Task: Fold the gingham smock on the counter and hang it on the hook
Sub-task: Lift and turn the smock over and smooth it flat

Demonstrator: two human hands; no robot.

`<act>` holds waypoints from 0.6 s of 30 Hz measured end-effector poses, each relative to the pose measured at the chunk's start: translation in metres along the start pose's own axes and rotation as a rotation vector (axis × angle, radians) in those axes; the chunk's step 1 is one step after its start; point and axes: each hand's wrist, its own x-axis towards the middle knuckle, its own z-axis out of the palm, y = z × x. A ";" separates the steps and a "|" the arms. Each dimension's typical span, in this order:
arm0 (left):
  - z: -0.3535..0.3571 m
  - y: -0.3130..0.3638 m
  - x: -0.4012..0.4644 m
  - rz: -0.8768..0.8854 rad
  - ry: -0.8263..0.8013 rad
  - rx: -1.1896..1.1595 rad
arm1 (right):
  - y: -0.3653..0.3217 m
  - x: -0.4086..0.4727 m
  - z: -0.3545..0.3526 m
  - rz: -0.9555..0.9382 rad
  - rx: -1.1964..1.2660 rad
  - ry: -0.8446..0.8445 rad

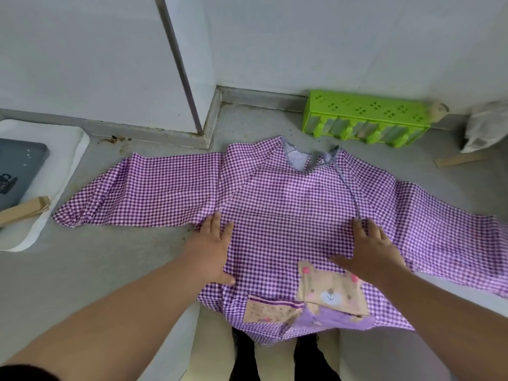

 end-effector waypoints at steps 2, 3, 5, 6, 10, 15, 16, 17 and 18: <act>-0.013 0.017 0.003 -0.015 0.005 0.054 | 0.024 -0.003 0.005 -0.028 0.009 -0.100; -0.017 0.023 0.005 -0.001 0.030 0.045 | 0.033 -0.001 0.006 -0.072 0.001 -0.136; -0.022 0.036 0.009 0.088 0.082 0.032 | 0.047 0.003 0.005 -0.158 0.002 -0.159; -0.023 0.042 0.011 0.129 0.084 0.032 | 0.053 0.005 0.002 -0.187 0.012 -0.154; -0.024 0.060 0.020 0.103 -0.004 0.059 | 0.084 0.013 -0.005 -0.103 0.027 -0.138; -0.033 0.067 0.023 0.072 -0.042 0.052 | 0.096 -0.004 -0.013 0.045 -0.051 0.045; -0.034 0.068 0.023 0.066 -0.042 0.051 | 0.094 -0.010 -0.012 -0.010 -0.052 0.090; -0.034 0.070 0.025 0.062 -0.040 0.056 | 0.092 -0.017 -0.010 -0.091 -0.044 0.077; -0.035 0.070 0.025 0.059 -0.037 0.057 | 0.089 -0.022 -0.006 -0.174 -0.059 0.011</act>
